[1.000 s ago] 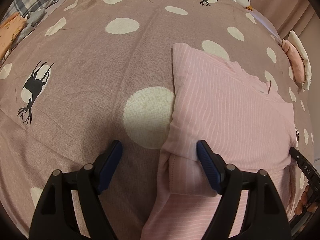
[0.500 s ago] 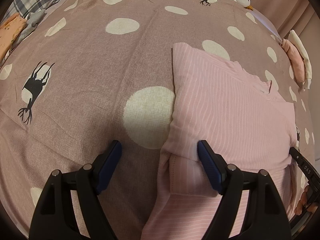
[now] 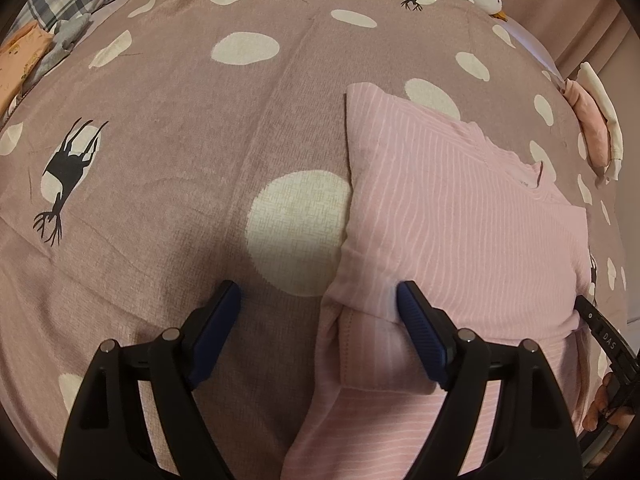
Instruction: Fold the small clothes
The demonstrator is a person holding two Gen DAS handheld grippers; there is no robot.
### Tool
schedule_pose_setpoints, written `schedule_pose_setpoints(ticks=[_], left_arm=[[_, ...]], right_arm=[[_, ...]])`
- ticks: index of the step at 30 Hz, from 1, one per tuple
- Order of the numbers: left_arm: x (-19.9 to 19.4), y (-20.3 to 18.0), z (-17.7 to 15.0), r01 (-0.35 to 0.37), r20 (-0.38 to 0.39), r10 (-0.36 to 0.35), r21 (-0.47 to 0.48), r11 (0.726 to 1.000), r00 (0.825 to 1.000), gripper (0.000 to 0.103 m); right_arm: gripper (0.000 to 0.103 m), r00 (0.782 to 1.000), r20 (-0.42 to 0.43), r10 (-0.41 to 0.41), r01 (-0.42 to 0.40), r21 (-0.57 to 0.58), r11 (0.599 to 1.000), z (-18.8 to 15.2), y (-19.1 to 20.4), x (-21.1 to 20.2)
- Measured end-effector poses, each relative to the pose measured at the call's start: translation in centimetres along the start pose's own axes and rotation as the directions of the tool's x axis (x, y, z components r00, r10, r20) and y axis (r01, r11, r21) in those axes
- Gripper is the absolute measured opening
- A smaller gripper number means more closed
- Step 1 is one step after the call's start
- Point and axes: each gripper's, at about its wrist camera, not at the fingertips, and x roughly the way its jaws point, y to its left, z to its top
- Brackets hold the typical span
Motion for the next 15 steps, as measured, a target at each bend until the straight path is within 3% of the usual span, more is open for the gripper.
schedule_pose_setpoints(ticks=[15], left_arm=[[-2.5, 0.5, -2.8, 0.054, -0.015, -0.054, 0.009, 0.998, 0.998, 0.082]], right_arm=[[0.008, 1.000, -0.001, -0.006, 0.006, 0.004, 1.000, 0.1, 0.1, 0.0]])
